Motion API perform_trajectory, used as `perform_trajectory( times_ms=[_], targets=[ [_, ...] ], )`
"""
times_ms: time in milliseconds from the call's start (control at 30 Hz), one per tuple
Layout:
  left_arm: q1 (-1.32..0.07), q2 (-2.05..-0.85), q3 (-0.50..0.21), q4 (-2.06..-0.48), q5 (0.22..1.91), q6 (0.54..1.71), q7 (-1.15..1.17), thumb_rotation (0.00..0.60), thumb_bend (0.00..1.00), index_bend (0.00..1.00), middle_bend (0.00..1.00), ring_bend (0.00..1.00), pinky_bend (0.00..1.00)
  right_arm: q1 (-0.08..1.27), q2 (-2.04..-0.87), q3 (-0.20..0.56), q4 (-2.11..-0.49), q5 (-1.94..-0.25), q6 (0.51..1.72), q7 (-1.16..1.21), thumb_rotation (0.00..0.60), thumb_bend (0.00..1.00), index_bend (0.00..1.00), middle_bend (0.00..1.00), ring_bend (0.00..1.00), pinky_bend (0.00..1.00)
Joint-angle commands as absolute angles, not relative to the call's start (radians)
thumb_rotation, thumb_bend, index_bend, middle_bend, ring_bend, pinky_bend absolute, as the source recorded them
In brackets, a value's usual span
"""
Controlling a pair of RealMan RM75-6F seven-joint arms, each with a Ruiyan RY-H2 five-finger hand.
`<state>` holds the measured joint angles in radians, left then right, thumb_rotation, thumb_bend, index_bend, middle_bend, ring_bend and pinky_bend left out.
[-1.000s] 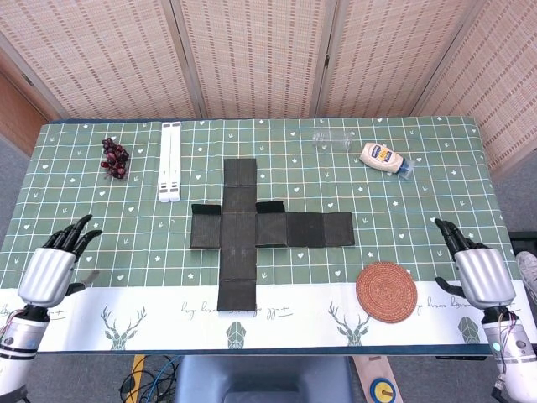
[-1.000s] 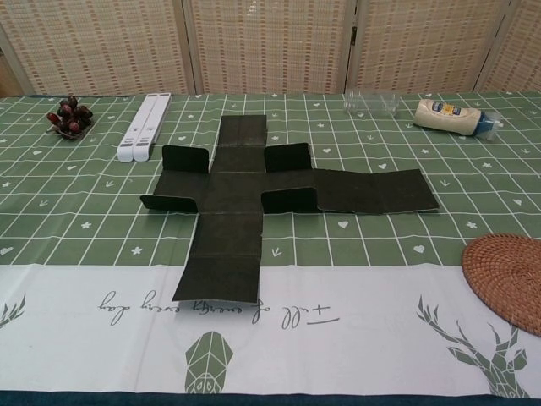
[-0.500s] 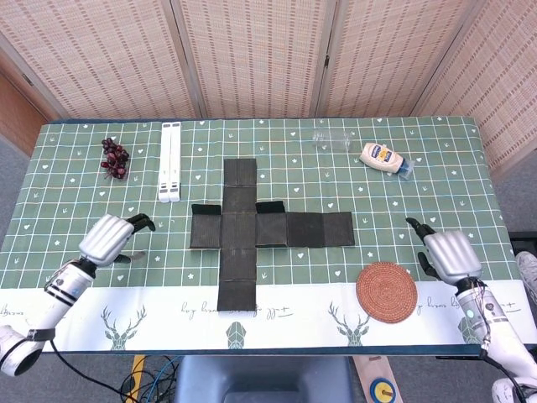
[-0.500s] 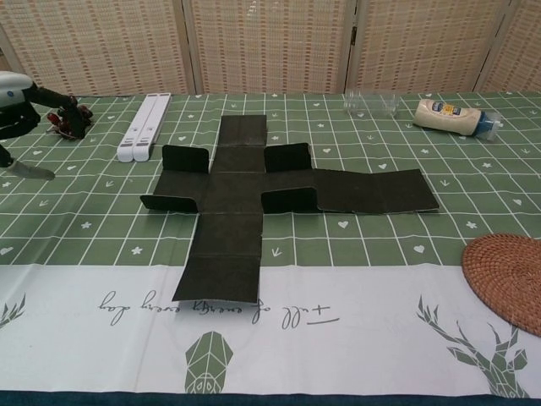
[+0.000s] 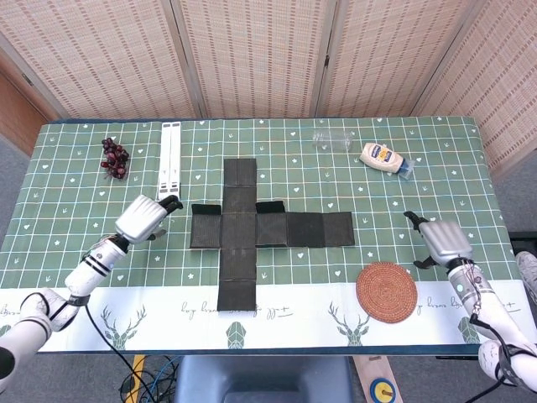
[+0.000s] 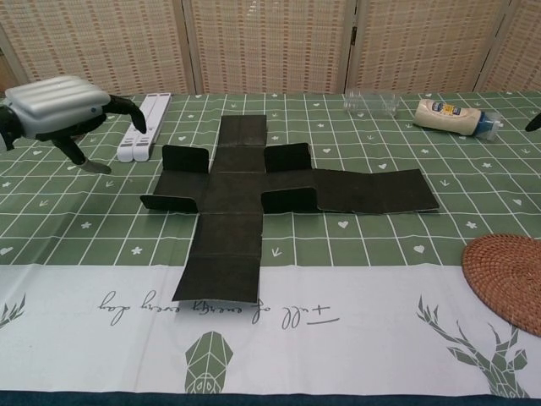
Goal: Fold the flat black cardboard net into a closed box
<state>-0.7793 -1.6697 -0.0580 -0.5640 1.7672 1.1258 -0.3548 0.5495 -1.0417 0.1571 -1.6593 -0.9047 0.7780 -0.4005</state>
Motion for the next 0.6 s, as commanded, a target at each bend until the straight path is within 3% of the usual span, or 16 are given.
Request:
perform_trajectory(
  times_ms=[33, 300, 600],
  targets=[
    [-0.832, -1.776, -0.022, -0.422, 1.783, 1.134, -0.405, 0.600, 0.14, 0.29, 0.30, 0.81, 1.00, 0.610, -1.050, 0.155, -1.623, -0.812, 0.712, -0.401, 0.600, 0.17, 0.09, 0.29, 0.85, 1.00],
    [-0.859, -1.886, 0.000, -0.280, 1.756, 1.115, -0.425, 0.600, 0.14, 0.24, 0.26, 0.81, 1.00, 0.697, -1.066, 0.133, -1.578, -0.683, 0.653, -0.403, 0.600, 0.17, 0.09, 0.29, 0.85, 1.00],
    [-0.860, -1.920, 0.040, -0.195, 1.746, 1.086, -0.400, 0.600, 0.14, 0.23, 0.25, 0.80, 1.00, 0.748, -1.086, 0.091, -1.566, -0.617, 0.635, -0.385, 0.600, 0.17, 0.09, 0.28, 0.85, 1.00]
  ],
)
